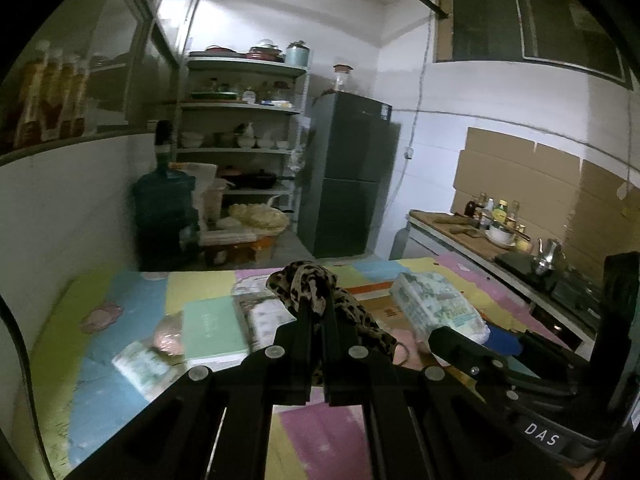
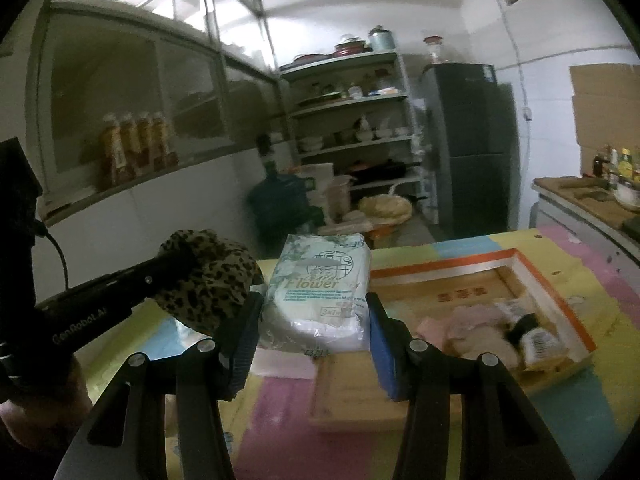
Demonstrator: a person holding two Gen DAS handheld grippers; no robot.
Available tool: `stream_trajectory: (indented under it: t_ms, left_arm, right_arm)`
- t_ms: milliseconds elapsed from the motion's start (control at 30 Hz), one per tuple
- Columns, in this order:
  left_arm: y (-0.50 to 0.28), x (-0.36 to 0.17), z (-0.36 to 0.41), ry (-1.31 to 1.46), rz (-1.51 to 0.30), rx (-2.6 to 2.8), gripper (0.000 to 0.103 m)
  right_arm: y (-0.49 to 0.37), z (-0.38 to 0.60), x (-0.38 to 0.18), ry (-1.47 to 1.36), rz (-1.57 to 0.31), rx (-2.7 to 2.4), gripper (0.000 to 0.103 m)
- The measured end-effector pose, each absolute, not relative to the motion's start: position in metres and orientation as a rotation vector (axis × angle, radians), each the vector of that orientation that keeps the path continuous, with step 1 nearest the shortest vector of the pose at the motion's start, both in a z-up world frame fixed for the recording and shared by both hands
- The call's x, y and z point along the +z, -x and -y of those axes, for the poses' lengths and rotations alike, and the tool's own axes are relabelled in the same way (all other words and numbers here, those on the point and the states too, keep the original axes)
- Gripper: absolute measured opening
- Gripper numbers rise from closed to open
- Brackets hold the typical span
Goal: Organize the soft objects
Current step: 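Carry the leopard-print cloth and diaper pack over the cardboard box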
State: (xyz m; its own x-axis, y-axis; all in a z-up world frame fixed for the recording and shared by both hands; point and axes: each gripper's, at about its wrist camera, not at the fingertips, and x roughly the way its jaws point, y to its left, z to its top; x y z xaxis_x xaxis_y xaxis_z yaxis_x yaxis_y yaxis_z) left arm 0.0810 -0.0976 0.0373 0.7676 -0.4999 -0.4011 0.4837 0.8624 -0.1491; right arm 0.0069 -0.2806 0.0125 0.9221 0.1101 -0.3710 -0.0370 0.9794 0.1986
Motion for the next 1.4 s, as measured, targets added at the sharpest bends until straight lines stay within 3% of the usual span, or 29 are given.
stream_trajectory:
  t_ms: [867, 1400]
  left_arm:
    - [-0.14, 0.03, 0.246, -0.016, -0.537, -0.671, 0.003]
    - [-0.2, -0.017, 0.304, -0.001, -0.726, -0.664, 0.003]
  right_arm:
    - [-0.026, 0.414, 0.008, -0.102, -0.413, -0.142, 0.052]
    - [-0.102, 0.467, -0.025, -0.119, -0.598, -0.035, 0.051]
